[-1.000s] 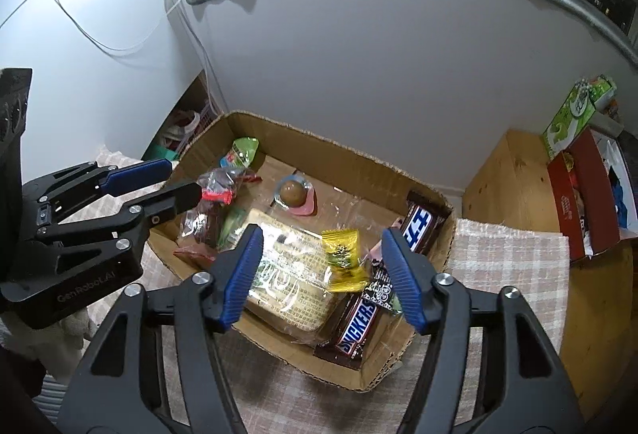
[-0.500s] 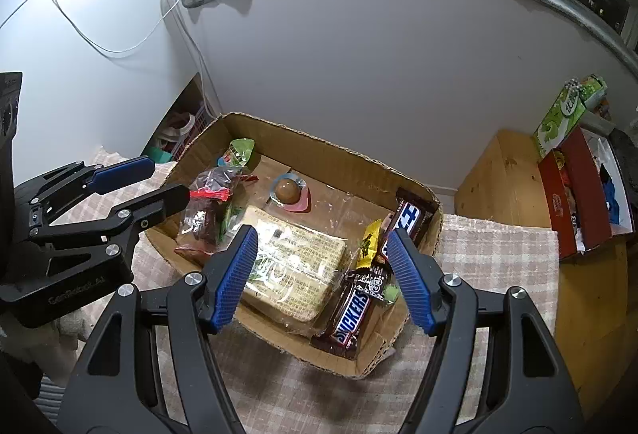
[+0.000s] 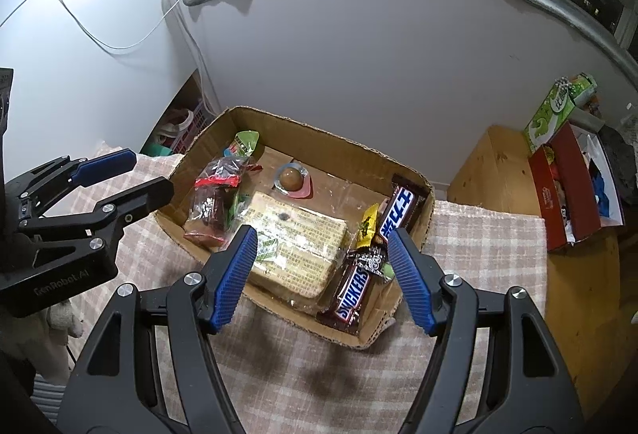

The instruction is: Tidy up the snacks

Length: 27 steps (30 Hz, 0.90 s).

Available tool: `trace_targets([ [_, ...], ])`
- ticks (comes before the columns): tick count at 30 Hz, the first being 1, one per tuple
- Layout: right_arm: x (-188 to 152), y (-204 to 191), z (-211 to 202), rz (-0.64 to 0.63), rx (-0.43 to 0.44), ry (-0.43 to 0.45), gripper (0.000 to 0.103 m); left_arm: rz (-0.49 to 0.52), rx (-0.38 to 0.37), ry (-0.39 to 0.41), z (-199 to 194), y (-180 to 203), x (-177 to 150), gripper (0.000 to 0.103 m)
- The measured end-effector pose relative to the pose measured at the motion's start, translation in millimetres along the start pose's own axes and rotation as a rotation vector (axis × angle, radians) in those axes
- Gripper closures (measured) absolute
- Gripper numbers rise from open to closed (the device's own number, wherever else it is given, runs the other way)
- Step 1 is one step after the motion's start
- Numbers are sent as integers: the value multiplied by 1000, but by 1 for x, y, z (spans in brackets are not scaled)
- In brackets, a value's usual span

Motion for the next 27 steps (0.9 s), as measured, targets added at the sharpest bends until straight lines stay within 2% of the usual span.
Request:
trace_targets([
  [9,-4,-3,-22,29,1,22,32,-8,2,23,-24,2,0,40],
  [17,-9,-14,-56,35,-9,75,32,-3,13,80,-64,7,-5,40],
  [20,-12,-18,-71,31,-26,100,32,-12,16,97,-77,7,-7,35],
  [27,-26,-24,-109,59,-70,135,32,-10,12,135,-108,13,-14,35],
])
Point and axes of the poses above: each gripper's, at about its wrist camera, not at the fingertips, and z roughly the way its jaws point, y to its right, x to its top, the point moved 7 cm from there along z, roughly the way its jaws point, and after that the axes turned 2 degrees about z, right-handed, at the moved point
